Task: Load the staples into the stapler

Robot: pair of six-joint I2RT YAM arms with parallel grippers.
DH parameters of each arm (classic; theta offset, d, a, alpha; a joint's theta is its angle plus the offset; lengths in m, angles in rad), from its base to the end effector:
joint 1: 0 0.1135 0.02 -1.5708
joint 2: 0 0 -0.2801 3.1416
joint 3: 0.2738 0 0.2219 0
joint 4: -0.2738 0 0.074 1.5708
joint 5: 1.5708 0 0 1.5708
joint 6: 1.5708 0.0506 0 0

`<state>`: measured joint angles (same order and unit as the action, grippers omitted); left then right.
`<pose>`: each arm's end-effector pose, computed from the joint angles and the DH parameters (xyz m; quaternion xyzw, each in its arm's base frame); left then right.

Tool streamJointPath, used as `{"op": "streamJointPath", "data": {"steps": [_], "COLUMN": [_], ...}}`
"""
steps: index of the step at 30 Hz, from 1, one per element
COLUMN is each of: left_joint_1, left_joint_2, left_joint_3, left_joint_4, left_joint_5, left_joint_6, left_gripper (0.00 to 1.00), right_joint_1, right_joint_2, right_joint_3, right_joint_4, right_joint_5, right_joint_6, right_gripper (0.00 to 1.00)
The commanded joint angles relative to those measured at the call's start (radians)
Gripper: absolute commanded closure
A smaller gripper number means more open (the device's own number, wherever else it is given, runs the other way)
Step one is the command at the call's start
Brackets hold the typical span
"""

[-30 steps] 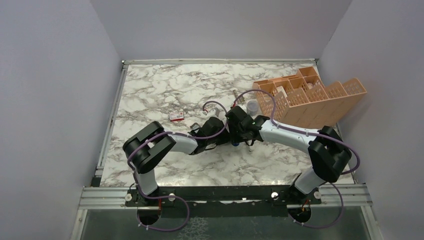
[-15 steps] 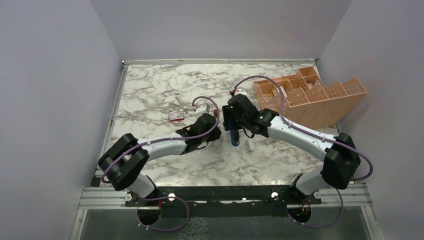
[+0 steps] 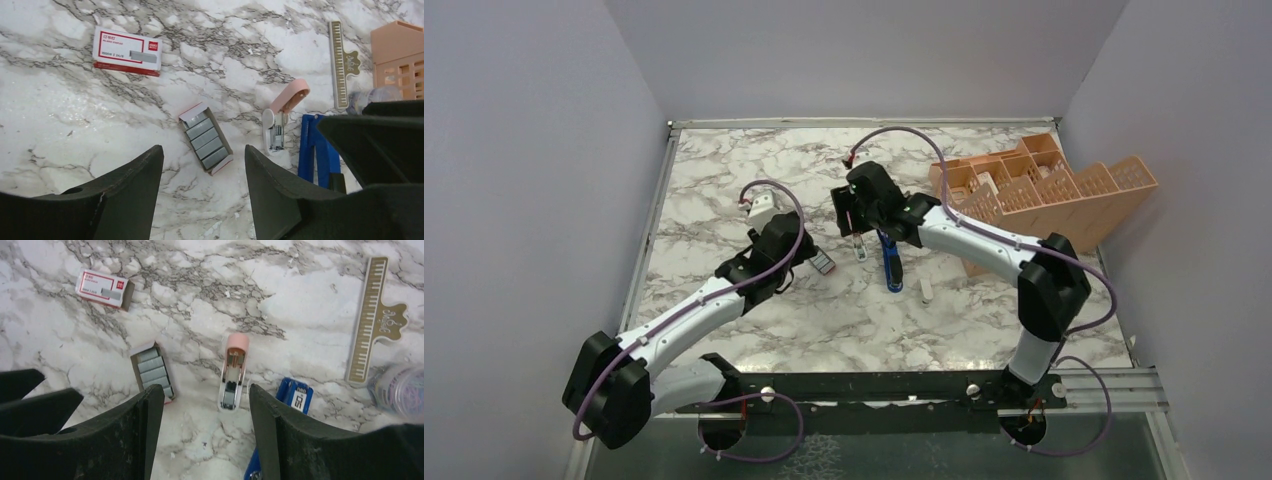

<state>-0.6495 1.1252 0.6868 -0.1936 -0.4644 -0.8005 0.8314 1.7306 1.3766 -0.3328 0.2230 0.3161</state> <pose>0.1844 -0.1116 0.2594 -0.1693 0.8576 -0.1383 0.4656 0.2651 0.2741 0.2940 -0.1829 0.8808 0.1463 0.4116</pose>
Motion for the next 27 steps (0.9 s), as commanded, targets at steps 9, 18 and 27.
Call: {"op": "streamJointPath", "data": {"steps": [9,18,27], "left_joint_1": [0.043,0.061,0.065], "left_joint_2": [-0.042,-0.012,0.043], "left_joint_3": [-0.074,-0.107,-0.132], "left_joint_4": [0.003,0.060,0.146], "left_joint_5": [0.156,0.229,0.345], "left_joint_6": [0.004,-0.005,-0.042], "left_gripper": [0.37,0.37,0.39], "right_joint_1": [-0.037,-0.063,-0.075], "right_joint_2": [0.315,0.381,0.397], "right_joint_3": [0.327,0.340,0.347], "right_joint_4": [-0.133,-0.149,-0.186], "right_joint_5": [0.105,0.038,-0.023], "right_joint_6": [-0.031,-0.046,-0.047], "right_gripper": [0.30,0.40,0.57]}}
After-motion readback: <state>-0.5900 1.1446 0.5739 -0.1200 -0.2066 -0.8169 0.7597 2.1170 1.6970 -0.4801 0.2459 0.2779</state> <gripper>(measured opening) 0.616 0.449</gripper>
